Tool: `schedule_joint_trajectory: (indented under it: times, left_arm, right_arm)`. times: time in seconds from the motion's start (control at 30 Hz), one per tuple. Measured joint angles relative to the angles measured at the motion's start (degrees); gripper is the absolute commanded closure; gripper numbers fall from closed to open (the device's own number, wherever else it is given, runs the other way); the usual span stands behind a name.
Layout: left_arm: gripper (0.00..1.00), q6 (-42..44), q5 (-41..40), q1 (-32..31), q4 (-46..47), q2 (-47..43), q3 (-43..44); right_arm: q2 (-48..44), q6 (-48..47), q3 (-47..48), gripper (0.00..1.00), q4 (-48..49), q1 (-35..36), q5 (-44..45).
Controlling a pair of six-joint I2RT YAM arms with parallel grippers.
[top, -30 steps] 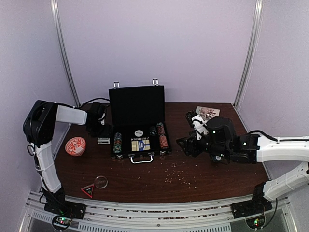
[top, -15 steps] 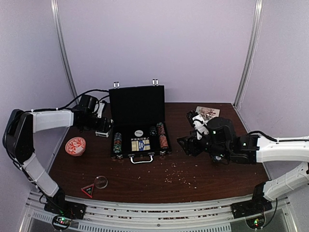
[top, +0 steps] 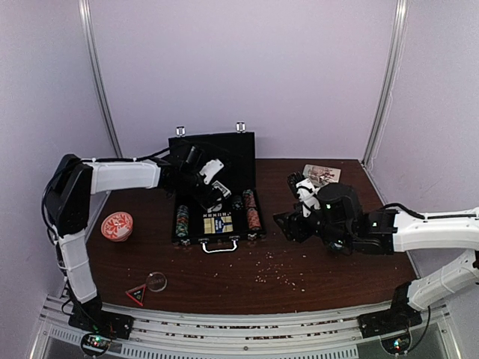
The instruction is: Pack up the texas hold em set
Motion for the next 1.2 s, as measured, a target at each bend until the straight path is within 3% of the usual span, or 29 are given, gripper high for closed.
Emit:
schedule_joint_trajectory:
  times: [0.17, 0.4, 0.5, 0.7, 1.2]
  left_arm:
    - [0.51, 4.26, 0.79, -0.04, -3.63, 7.32, 7.96]
    - [0.46, 8.9, -0.98, -0.04, -8.48, 11.78, 11.56]
    - [0.2, 10.6, -1.49, -0.04, -9.84, 13.35, 13.42]
    - [0.04, 11.91, -3.67, -0.07, -10.56, 14.01, 14.53]
    - [0.03, 12.02, -13.7, -1.01, -9.97, 6.88, 4.83]
  right_arm:
    - [0.07, -0.11, -0.04, 0.3, 0.35, -0.31, 0.37]
    - [0.7, -0.15, -0.07, 0.3, 0.61, -0.35, 0.52]
    - [1.07, -0.15, -0.07, 0.3, 0.74, -0.35, 0.52]
    - [1.49, -0.13, -0.07, 0.3, 0.76, -0.39, 0.52]
    - [3.06, -0.13, -0.07, 0.3, 1.11, -0.52, 0.5]
